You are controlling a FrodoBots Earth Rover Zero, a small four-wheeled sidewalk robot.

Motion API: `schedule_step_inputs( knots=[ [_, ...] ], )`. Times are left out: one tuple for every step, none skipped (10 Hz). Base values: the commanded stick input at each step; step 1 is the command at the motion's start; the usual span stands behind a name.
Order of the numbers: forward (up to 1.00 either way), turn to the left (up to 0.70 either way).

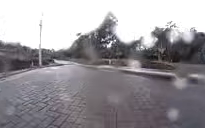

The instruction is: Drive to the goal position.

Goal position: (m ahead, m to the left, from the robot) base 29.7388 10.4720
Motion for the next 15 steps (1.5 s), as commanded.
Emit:
schedule_step_inputs(
  knots=[
    [0.85,0.0],
    [0.85,0.0],
    [0.85,0.0],
    [0.85,0.0],
    [0.85,0.0],
    [0.85,0.1],
    [0.85,0.27],
    [0.85,0.27],
    [0.85,0.27],
    [0.85,0.27],
    [0.85,0.27],
    [0.85,0.27],
    [0.85,0.27],
    [0.85,0.0],
    [0.85,0.0]
  ],
)
